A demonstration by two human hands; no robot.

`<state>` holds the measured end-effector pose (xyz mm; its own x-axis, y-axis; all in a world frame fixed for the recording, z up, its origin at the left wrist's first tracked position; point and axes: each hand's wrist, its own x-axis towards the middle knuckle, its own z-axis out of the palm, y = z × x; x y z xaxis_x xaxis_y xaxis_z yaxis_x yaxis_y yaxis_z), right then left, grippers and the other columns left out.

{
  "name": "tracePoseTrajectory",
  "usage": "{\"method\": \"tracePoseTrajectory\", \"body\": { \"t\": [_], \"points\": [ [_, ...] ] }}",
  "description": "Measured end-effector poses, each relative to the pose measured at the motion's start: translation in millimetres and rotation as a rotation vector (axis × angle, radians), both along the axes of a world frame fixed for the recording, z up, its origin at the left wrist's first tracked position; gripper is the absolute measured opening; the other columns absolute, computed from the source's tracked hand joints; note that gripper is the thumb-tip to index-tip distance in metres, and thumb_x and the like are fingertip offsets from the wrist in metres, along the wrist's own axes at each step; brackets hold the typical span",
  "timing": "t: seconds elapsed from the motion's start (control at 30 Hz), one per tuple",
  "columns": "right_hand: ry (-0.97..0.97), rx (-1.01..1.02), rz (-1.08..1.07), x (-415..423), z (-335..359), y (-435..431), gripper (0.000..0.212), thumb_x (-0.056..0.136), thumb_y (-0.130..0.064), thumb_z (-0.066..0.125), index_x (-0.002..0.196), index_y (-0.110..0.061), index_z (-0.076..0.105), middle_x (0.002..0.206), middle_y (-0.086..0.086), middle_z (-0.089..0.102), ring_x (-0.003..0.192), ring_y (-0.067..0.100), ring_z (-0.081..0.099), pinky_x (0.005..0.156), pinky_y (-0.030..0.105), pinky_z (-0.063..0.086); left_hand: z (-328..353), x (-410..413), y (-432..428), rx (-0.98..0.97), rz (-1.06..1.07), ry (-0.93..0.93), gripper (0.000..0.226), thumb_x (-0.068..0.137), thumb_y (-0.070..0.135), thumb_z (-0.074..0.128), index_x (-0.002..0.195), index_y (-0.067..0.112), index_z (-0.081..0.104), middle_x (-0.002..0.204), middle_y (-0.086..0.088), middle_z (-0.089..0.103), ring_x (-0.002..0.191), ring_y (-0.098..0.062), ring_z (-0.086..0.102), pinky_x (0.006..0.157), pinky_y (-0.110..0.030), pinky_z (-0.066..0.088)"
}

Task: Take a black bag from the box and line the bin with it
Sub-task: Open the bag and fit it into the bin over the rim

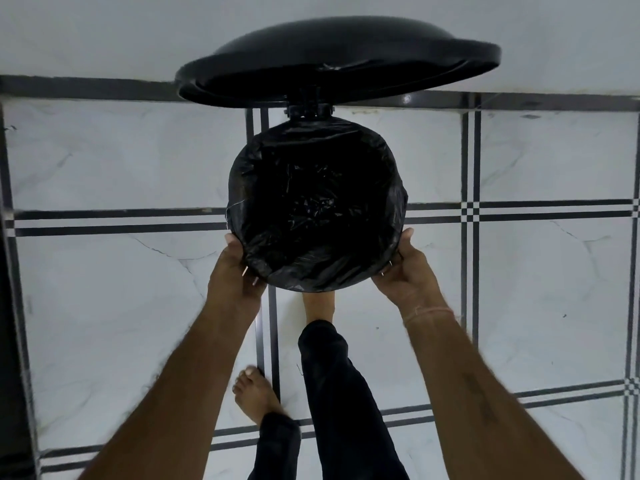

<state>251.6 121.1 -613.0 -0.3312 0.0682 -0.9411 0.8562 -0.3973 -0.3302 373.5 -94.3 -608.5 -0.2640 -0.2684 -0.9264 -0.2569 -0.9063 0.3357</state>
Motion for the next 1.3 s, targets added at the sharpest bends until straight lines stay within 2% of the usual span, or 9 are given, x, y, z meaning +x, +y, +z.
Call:
{"method": "tracePoseTrajectory", "body": {
  "t": [0.13,0.3,0.5,0.7,0.87,0.97,1.03,1.17,1.3],
  "points": [
    [0.029,-0.026,-0.002,-2,-14,6,0.041,0.102,-0.045,0.055,0.098,-0.011,0.078,0.098,0.006,0.080,0.096,0.022,0.072,0.072,0.033,0.064,-11,1,4,0.035,0.110,0.028,0.040,0.105,0.046,0.049,0.117,0.015,0.070,0.113,-0.004,0.079,0.099,-0.018,0.077,0.074,-0.035,0.064],
    [-0.089,-0.034,-0.011,32,2,4,0.037,0.102,-0.051,0.054,0.104,-0.018,0.070,0.104,0.002,0.073,0.101,0.021,0.066,0.079,0.039,0.055,-2,17,35,0.179,0.192,-0.050,0.034,0.102,0.047,0.059,0.113,0.017,0.072,0.120,-0.005,0.069,0.115,-0.024,0.066,0.090,-0.044,0.057],
    [-0.039,0.003,-0.267,41,-2,-17,0.034,0.104,-0.039,0.055,0.105,-0.009,0.071,0.102,0.007,0.075,0.090,0.022,0.073,0.059,0.031,0.063,-10,16,46,0.159,0.315,0.005,0.035,0.105,0.041,0.052,0.104,0.011,0.070,0.092,-0.003,0.081,0.091,-0.017,0.075,0.076,-0.031,0.062],
    [-0.195,-0.065,-0.324,64,19,-41,0.037,0.100,-0.047,0.059,0.114,-0.015,0.067,0.124,0.004,0.067,0.106,0.022,0.064,0.094,0.039,0.058,-5,14,78,0.231,0.375,-0.052,0.039,0.103,0.049,0.054,0.110,0.017,0.075,0.109,-0.005,0.074,0.104,-0.024,0.070,0.085,-0.048,0.060],
    [-0.168,-0.059,-0.263,47,11,-30,0.031,0.107,-0.031,0.051,0.098,-0.007,0.068,0.080,0.007,0.075,0.066,0.019,0.073,0.047,0.027,0.058,-12,14,70,0.214,0.356,-0.052,0.029,0.109,0.028,0.049,0.109,0.006,0.068,0.103,-0.007,0.073,0.094,-0.020,0.069,0.079,-0.036,0.060],
    [-0.088,-0.022,-0.212,16,4,-14,0.051,0.107,-0.050,0.041,0.114,-0.008,0.068,0.114,0.014,0.072,0.104,0.030,0.070,0.088,0.041,0.061,-17,20,43,0.133,0.290,-0.015,0.043,0.108,0.042,0.045,0.100,0.008,0.070,0.093,-0.004,0.079,0.094,-0.019,0.072,0.074,-0.032,0.064],
    [-0.064,-0.069,-0.127,-1,2,-3,0.061,0.101,-0.058,0.047,0.126,-0.006,0.067,0.128,0.017,0.069,0.121,0.038,0.065,0.107,0.055,0.049,-14,14,19,0.082,0.177,0.002,0.054,0.101,0.058,0.049,0.105,0.009,0.073,0.099,-0.004,0.079,0.099,-0.021,0.075,0.089,-0.036,0.062],
    [0.004,-0.060,0.060,-26,8,-1,0.053,0.104,-0.049,0.049,0.134,-0.009,0.066,0.132,0.014,0.070,0.122,0.036,0.067,0.107,0.054,0.050,-16,-2,-13,0.065,-0.013,-0.033,0.045,0.101,0.043,0.062,0.133,0.011,0.068,0.127,-0.009,0.074,0.119,-0.028,0.071,0.089,-0.044,0.064],
    [0.095,0.070,0.284,-28,13,3,0.037,0.107,-0.043,0.049,0.115,-0.015,0.072,0.108,0.004,0.076,0.094,0.020,0.074,0.086,0.039,0.059,-8,2,-16,0.081,-0.011,-0.073,0.037,0.105,0.038,0.055,0.122,0.008,0.069,0.120,-0.013,0.076,0.112,-0.028,0.073,0.082,-0.043,0.065]
  ]
}}
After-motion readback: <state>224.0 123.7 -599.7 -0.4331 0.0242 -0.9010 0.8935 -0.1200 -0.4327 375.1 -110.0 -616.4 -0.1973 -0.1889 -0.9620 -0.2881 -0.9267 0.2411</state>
